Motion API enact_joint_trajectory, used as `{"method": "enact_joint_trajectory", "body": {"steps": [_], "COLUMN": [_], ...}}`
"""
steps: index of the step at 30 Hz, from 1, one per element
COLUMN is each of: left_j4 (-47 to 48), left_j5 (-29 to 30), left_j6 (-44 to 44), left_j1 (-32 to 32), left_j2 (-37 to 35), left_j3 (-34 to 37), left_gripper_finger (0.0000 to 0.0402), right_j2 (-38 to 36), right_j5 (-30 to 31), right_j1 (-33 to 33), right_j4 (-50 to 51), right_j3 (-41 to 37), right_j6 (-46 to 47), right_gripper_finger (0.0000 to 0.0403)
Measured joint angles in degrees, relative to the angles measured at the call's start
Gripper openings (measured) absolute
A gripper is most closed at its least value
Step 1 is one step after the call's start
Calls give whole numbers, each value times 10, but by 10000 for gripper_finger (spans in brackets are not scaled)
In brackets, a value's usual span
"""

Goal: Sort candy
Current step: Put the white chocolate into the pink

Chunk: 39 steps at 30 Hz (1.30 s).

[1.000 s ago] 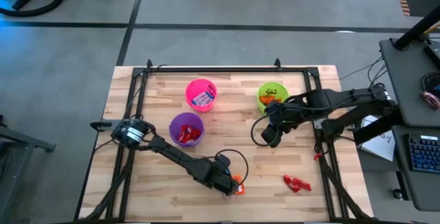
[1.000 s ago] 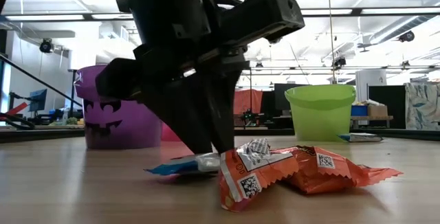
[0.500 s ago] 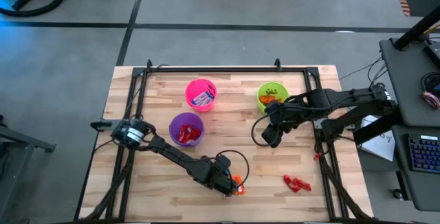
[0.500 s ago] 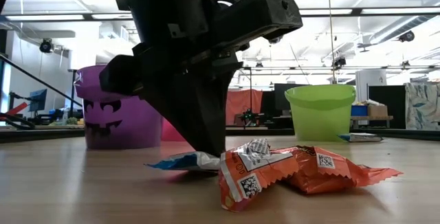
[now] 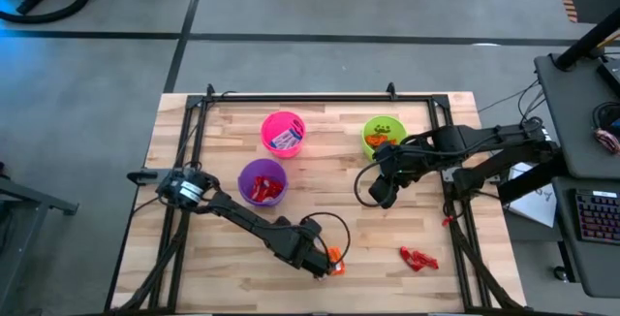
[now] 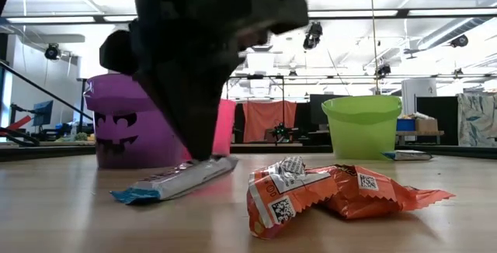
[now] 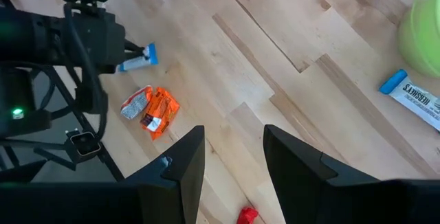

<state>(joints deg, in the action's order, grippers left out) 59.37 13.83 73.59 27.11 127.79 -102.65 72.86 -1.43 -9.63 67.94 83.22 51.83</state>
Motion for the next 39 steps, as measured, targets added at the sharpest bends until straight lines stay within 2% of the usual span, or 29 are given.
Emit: {"method": "enact_joint_trajectory", "body": {"steps": [4, 8, 12, 19, 22, 26, 31, 39], "left_j4": [1, 20, 21, 7, -10, -55, -60, -80], "left_j5": [0, 4, -3, -31, -36, -40, -39, -35], "left_j6": [4, 6, 6, 6, 6, 13, 36, 21], "left_j1": [2, 5, 7, 17, 16, 14, 14, 15], "left_j2": [0, -1, -1, 3, 3, 3, 3, -2], "left_j3": [-20, -45, -46, -41, -27, 1, 27, 65], "left_gripper_finger": [2, 29, 77, 190, 215, 211, 193, 168], "right_j2": [0, 0, 0, -1, -1, -1, -1, -1], "right_j5": [0, 0, -1, -5, -5, -5, -5, -5], "right_j1": [0, 0, 0, -3, -3, -3, -3, -3], "right_j4": [0, 0, 0, 0, 0, 0, 0, 0], "right_j3": [0, 0, 0, 0, 0, 0, 0, 0], "right_j6": [0, 0, 0, -4, -4, -4, -4, -1], "right_gripper_finger": [141, 141, 141, 141, 141, 141, 141, 141]}}
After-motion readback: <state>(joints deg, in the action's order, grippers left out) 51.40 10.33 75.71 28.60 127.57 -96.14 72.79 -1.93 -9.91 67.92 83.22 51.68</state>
